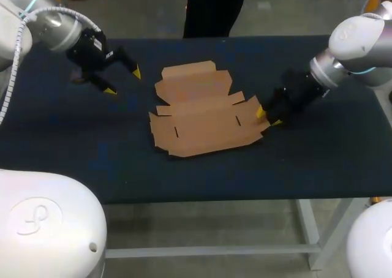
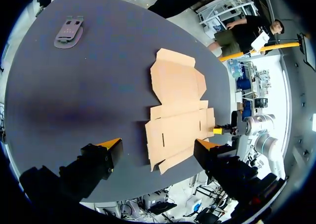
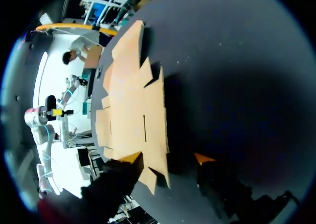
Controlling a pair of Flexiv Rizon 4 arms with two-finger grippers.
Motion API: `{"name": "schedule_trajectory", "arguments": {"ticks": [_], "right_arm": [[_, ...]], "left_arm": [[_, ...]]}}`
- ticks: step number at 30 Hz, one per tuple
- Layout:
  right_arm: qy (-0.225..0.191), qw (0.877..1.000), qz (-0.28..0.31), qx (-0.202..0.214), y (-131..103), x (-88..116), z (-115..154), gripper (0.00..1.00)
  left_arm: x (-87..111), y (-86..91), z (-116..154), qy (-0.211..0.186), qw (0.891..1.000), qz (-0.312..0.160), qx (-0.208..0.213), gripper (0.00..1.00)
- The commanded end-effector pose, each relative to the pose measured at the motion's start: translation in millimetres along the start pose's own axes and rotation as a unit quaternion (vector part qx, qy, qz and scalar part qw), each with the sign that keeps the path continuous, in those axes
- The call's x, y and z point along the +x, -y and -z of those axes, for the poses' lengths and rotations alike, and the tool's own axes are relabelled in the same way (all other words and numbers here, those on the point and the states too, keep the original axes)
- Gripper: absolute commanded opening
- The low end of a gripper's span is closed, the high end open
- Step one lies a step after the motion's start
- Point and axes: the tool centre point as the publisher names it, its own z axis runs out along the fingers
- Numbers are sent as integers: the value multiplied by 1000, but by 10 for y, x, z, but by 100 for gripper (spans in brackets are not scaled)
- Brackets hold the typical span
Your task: Assemble the packaging by folding the flat box into shape, placing the metal phone stand inside, and closing the box properly
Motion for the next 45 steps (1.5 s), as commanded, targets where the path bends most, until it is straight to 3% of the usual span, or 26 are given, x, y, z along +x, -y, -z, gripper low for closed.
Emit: {"name": "schedule_trajectory", "arguments": {"ticks": [1, 6, 11, 16, 25, 27, 30, 38, 45], "right_arm": [[11, 1000, 2, 22, -98, 44, 143, 100], [37, 998, 14, 44, -250, 54, 141, 84], [25, 997, 17, 74, -412, -1, 77, 68], [21, 995, 19, 96, -514, -40, -31, 69], [-8, 995, 18, 101, -609, -23, -110, 44], [-11, 995, 16, 98, -614, 2, -118, 36], [-16, 995, 12, 94, -638, 10, -126, 0], [-32, 996, 12, 86, -583, 78, -180, 0], [-42, 998, -3, 46, -373, 136, -136, 0]], "left_arm": [[7, -4, 7, 3, 1000, 1, 0, 100], [7, -4, 7, 3, 1000, 1, 0, 100], [7, -4, 7, 3, 1000, 1, 0, 100], [7, -4, 7, 3, 1000, 1, 0, 100], [7, -4, 7, 3, 1000, 1, 0, 100], [7, -4, 7, 3, 1000, 1, 0, 100], [7, -4, 7, 3, 1000, 1, 0, 100], [7, -4, 7, 3, 1000, 1, 0, 100], [7, -4, 7, 3, 1000, 1, 0, 100]]}}
